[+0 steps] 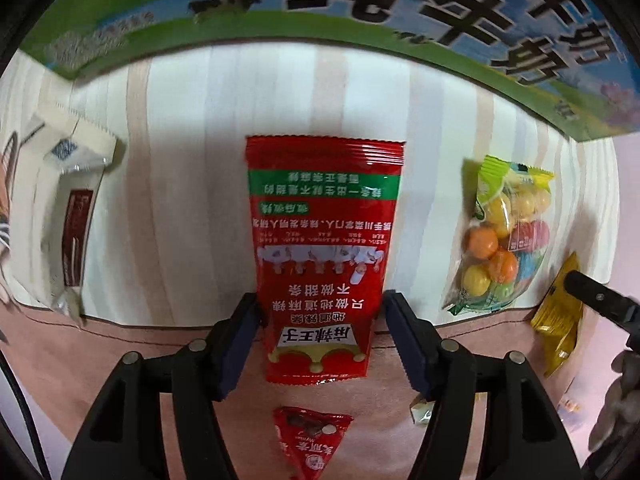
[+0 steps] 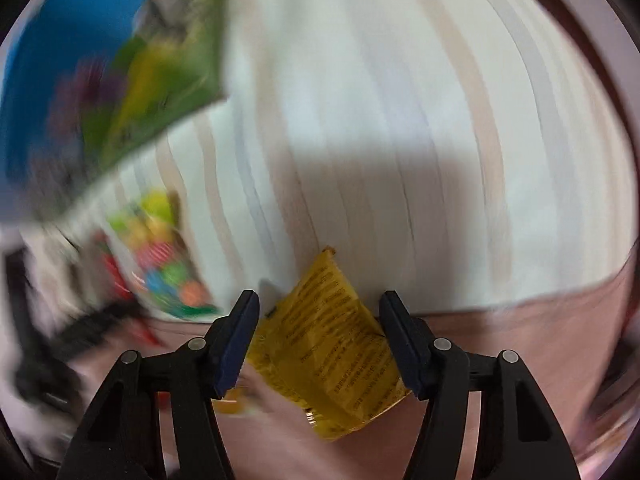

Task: Organize snacks
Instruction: 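Grasp the red spicy strip pack with the left tool while the right tool grasps the yellow bag, then lift the red pack with the left tool while the right tool regrips the yellow bag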

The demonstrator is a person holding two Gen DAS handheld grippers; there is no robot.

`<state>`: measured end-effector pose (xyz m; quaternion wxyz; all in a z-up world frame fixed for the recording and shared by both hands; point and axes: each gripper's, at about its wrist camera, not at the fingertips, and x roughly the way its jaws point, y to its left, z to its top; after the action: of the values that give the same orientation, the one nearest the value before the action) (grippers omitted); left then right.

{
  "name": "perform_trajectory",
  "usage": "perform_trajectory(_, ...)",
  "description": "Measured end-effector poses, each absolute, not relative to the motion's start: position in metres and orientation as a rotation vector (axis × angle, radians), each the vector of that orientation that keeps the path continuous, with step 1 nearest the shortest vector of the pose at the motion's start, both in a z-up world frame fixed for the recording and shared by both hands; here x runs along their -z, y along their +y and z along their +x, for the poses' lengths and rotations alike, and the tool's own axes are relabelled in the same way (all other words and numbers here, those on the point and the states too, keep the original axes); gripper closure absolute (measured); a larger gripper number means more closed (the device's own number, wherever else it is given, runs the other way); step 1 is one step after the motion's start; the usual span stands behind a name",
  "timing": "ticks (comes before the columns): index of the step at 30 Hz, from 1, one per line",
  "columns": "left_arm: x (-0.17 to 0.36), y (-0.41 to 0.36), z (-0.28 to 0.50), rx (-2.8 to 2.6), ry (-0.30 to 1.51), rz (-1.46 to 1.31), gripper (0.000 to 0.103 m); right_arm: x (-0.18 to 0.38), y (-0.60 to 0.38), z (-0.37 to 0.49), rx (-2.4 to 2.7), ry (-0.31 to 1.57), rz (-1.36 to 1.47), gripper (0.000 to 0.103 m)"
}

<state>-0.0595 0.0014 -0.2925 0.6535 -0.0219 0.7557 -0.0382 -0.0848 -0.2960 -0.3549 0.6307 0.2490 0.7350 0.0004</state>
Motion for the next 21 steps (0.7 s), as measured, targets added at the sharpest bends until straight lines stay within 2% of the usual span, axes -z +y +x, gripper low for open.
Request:
perform_trajectory(1, 0.292, 0.01, -0.059, 0.089, 1.713, -0.052, 0.04, 0.353, -0.301, -0.086, -0.003, 1.677, 0.618, 0.03)
perform_trajectory(2, 0.292, 0.01, -0.058, 0.09, 1.714, -0.054, 0.04, 0.35, -0.302, -0.086, -0.007, 1.667, 0.615, 0.022)
perform_trajectory(3, 0.291, 0.013, -0.057, 0.091, 1.715, -0.054, 0.039, 0.346, -0.302, -0.086, -0.014, 1.658, 0.584, 0.02)
perform_trajectory(4, 0.291, 0.034, -0.053, 0.095, 1.718, -0.053, 0.038, 0.342, -0.3, -0.087, -0.034, 1.654, 0.527, 0.02)
perform_trajectory(7, 0.302, 0.034, -0.044, 0.091, 1.723, -0.032, 0.038, 0.335, -0.269, -0.087, -0.154, 1.669, 0.246, 0.02)
perform_trajectory(8, 0.306, 0.034, -0.041, 0.094, 1.722, -0.027, 0.036, 0.335, -0.251, -0.088, -0.206, 1.687, 0.08, 0.02)
perform_trajectory(10, 0.311, 0.03, -0.038, 0.113, 1.721, -0.023, 0.031, 0.338, -0.237, -0.093, -0.198, 1.68, -0.074, 0.021)
perform_trajectory(11, 0.311, 0.029, -0.039, 0.122, 1.721, -0.012, 0.028, 0.341, -0.235, -0.095, -0.175, 1.681, -0.097, 0.032)
perform_trajectory(12, 0.311, 0.027, -0.041, 0.138, 1.724, -0.004, 0.026, 0.343, -0.238, -0.095, -0.136, 1.682, -0.065, 0.036)
perform_trajectory(14, 0.315, 0.023, -0.04, 0.151, 1.728, -0.005, 0.02, 0.345, -0.256, -0.096, -0.032, 1.674, 0.116, 0.038)
perform_trajectory(17, 0.32, 0.021, -0.041, 0.131, 1.723, -0.036, 0.02, 0.342, -0.286, -0.098, 0.05, 1.655, 0.439, 0.037)
perform_trajectory(20, 0.312, 0.032, -0.042, 0.119, 1.705, -0.115, 0.02, 0.338, -0.299, -0.099, 0.028, 1.656, 0.543, 0.024)
perform_trajectory(21, 0.309, 0.036, -0.042, 0.119, 1.696, -0.138, 0.021, 0.335, -0.295, -0.098, -0.01, 1.658, 0.502, 0.024)
